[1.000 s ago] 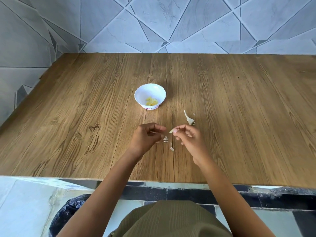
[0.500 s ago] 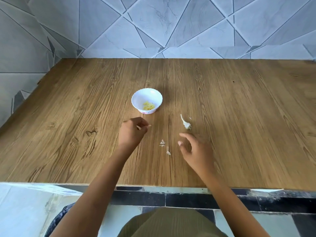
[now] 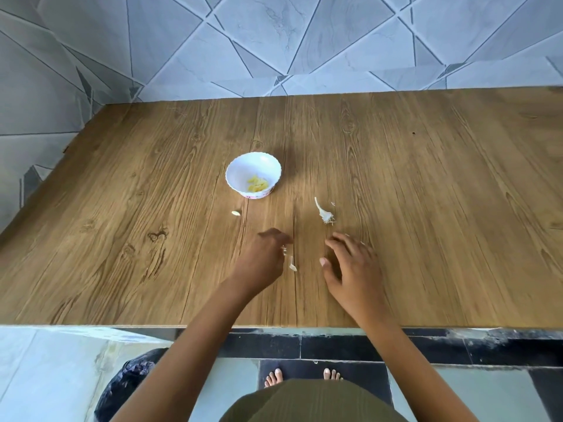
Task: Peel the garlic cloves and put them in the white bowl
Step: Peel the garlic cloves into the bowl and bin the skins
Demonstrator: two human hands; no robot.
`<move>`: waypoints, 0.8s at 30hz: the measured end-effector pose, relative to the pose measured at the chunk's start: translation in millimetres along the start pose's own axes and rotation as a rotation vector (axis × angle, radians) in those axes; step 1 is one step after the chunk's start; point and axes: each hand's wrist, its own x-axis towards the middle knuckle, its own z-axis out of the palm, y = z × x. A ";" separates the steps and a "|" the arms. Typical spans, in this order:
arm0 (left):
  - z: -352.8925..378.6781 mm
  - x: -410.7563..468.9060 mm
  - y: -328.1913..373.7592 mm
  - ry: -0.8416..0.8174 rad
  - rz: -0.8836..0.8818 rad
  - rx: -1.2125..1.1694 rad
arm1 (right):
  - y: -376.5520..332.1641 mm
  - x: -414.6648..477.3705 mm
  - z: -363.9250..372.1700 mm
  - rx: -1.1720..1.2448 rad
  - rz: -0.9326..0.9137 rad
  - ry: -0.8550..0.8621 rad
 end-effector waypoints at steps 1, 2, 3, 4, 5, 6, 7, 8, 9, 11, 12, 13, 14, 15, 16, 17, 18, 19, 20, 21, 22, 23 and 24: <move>4.3 -2.3 1.9 -0.016 0.001 0.014 | 0.1 0.1 1.2 0.006 -0.002 0.012; 8.0 -4.3 3.6 -0.021 -0.005 0.028 | 1.2 -0.3 1.6 0.007 -0.004 0.024; 10.1 -6.3 4.5 -0.021 -0.010 0.044 | 1.5 -0.3 2.3 0.004 -0.007 0.031; 10.8 -8.3 7.2 -0.024 -0.010 0.055 | 2.3 -0.2 2.3 0.002 -0.008 0.038; 11.2 -10.3 9.3 -0.027 -0.007 0.056 | 2.5 0.1 2.6 0.001 -0.008 0.045; 11.4 -12.1 11.3 -0.026 -0.006 0.050 | 2.6 0.2 3.2 0.003 -0.007 0.048; 11.8 -14.0 13.6 -0.022 -0.011 0.043 | 3.2 0.0 2.8 0.014 -0.007 0.049; 12.0 -15.9 14.6 -0.013 -0.020 0.041 | 3.2 -0.1 2.8 0.028 -0.004 0.048; 13.0 -17.6 15.7 0.000 -0.028 0.052 | 3.9 0.0 2.0 0.046 -0.001 0.045; 16.4 -21.9 15.5 0.023 -0.023 0.088 | 4.8 0.4 1.7 0.107 0.004 0.044; 18.9 -24.1 16.2 0.031 -0.011 0.105 | 5.8 0.5 0.2 0.161 0.004 0.051; 21.3 -25.9 16.0 0.037 0.001 0.122 | 6.3 0.8 -1.7 0.236 0.007 0.061; 23.1 -27.5 16.4 0.044 0.009 0.137 | 6.8 1.1 -4.9 0.329 0.017 0.072; 23.8 -27.6 16.5 0.049 0.009 0.153 | 6.8 1.7 -8.2 0.429 0.042 0.074; 23.5 -26.2 17.1 0.051 0.003 0.167 | 6.1 2.4 -11.7 0.521 0.079 0.061; 23.1 -24.1 18.2 0.048 -0.011 0.183 | 4.8 2.4 -15.6 0.605 0.123 0.037; 22.4 -20.7 19.6 0.039 -0.028 0.196 | 2.8 2.6 -19.7 0.697 0.178 0.007; 21.1 -17.2 21.8 0.021 -0.047 0.205 | 0.7 3.0 -23.9 0.812 0.236 -0.025; 18.9 -12.8 24.1 -0.003 -0.064 0.207 | -1.5 4.2 -28.0 0.927 0.293 -0.047; 15.9 -8.0 26.0 -0.034 -0.084 0.208 | -3.7 6.0 -31.5 1.019 0.352 -0.064; 12.1 -3.9 26.7 -0.058 -0.110 0.180 | -6.0 7.1 -35.1 1.099 0.408 -0.088; 7.1 0.2 25.8 -0.069 -0.146 0.114 | -8.3 8.7 -37.1 1.195 0.476 -0.126; 0.9 4.0 23.9 -0.062 -0.181 0.009 | -10.8 10.4 -39.3 1.314 0.563 -0.168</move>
